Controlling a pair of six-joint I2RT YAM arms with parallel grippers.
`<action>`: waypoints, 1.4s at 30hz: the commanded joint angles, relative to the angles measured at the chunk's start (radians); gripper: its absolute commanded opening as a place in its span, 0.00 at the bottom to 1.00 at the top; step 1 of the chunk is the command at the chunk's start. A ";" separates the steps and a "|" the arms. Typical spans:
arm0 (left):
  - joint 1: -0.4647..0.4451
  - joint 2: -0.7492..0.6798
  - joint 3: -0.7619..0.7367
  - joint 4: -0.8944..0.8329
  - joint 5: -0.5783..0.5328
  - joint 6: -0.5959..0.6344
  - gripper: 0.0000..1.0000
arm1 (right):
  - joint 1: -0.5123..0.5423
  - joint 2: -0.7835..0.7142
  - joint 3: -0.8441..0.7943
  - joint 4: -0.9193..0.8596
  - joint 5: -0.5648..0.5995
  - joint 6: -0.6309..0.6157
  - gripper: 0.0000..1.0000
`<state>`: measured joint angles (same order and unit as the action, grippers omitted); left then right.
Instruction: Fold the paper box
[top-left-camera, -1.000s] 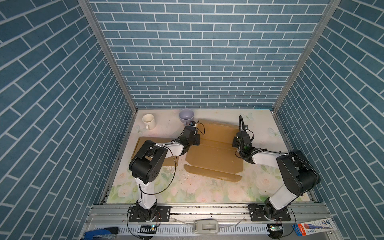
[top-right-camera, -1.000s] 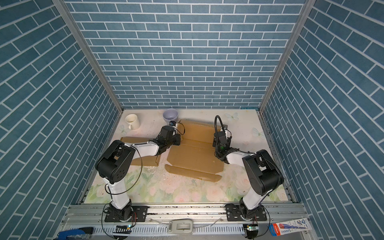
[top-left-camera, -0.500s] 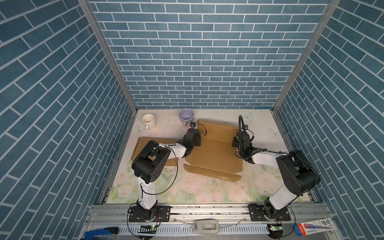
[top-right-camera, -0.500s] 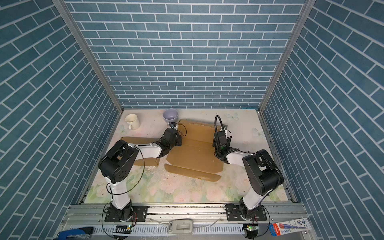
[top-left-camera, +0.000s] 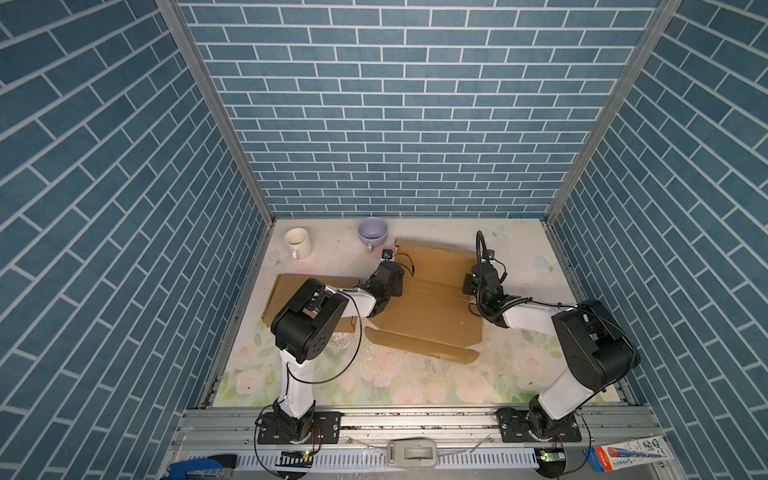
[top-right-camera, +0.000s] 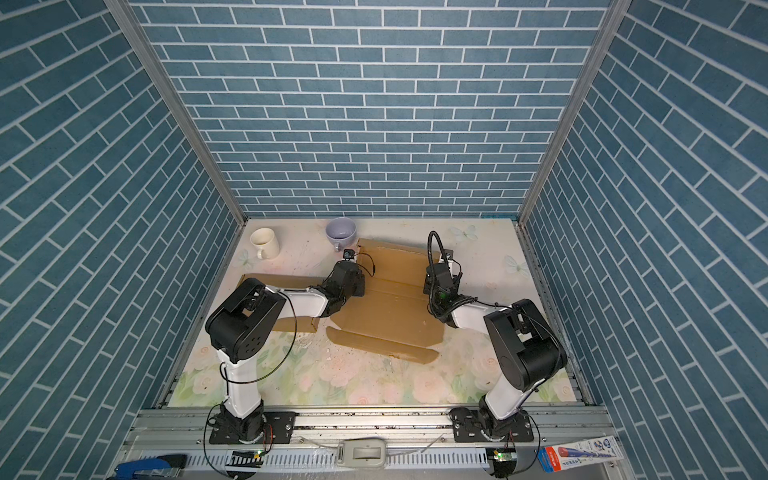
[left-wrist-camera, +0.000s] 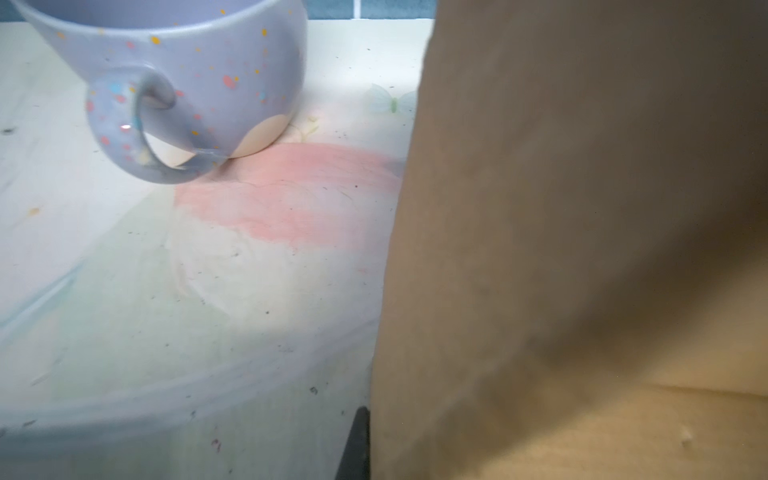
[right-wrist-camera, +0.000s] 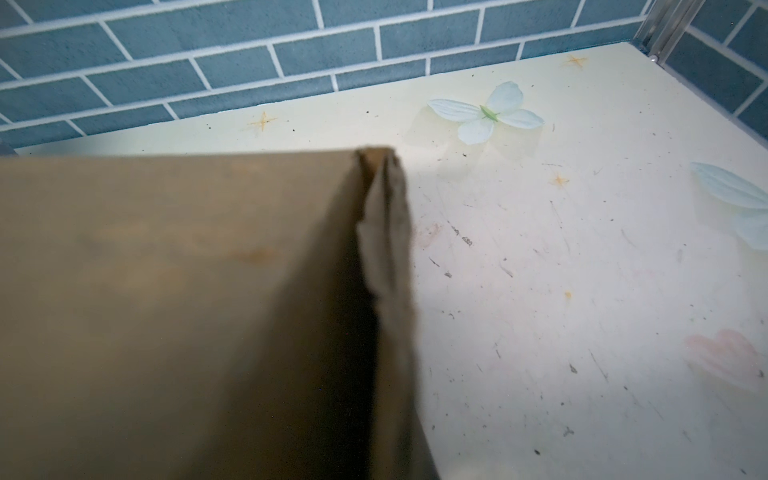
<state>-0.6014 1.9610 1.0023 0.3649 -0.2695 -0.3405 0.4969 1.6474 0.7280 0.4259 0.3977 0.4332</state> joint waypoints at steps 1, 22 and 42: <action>-0.036 0.039 0.004 -0.057 -0.119 0.016 0.00 | 0.029 0.000 -0.005 -0.061 -0.032 0.045 0.00; -0.069 0.024 0.047 -0.149 -0.149 -0.070 0.16 | 0.040 0.016 -0.019 -0.033 -0.013 0.031 0.00; -0.045 -0.224 0.006 -0.164 -0.033 0.023 0.58 | 0.038 0.042 -0.015 -0.009 -0.002 -0.030 0.00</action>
<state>-0.6525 1.7844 1.0267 0.2176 -0.3283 -0.3534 0.5266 1.6550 0.7277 0.4393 0.4221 0.4278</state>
